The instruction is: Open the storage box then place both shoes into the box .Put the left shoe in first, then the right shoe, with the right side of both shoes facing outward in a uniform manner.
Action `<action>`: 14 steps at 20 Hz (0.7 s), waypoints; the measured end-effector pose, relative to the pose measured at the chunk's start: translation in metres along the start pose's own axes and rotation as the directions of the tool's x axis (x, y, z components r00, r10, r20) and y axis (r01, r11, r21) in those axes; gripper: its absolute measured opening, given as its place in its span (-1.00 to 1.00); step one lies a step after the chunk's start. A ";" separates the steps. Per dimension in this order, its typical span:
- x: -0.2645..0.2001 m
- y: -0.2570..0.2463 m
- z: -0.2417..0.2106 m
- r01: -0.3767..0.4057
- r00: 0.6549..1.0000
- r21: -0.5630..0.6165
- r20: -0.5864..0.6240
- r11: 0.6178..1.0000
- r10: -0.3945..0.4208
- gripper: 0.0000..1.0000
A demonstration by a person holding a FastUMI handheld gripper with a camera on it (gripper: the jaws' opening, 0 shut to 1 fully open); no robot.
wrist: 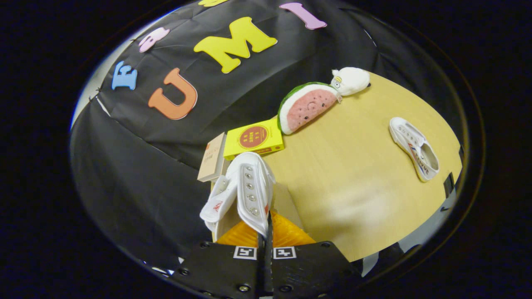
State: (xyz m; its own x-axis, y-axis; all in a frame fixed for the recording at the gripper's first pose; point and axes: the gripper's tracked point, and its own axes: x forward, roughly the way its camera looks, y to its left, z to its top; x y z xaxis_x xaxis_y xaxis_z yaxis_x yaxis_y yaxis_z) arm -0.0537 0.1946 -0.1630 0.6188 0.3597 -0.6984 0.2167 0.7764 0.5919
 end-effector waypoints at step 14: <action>0.071 0.070 -0.068 0.030 0.999 -0.018 -0.022 0.999 -0.031 -1.00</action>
State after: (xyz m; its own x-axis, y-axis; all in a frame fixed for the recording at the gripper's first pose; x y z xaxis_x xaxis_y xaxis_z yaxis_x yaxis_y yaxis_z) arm -0.0457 0.3100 -0.1984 0.5949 0.3471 -0.7250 0.2221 0.7959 0.5632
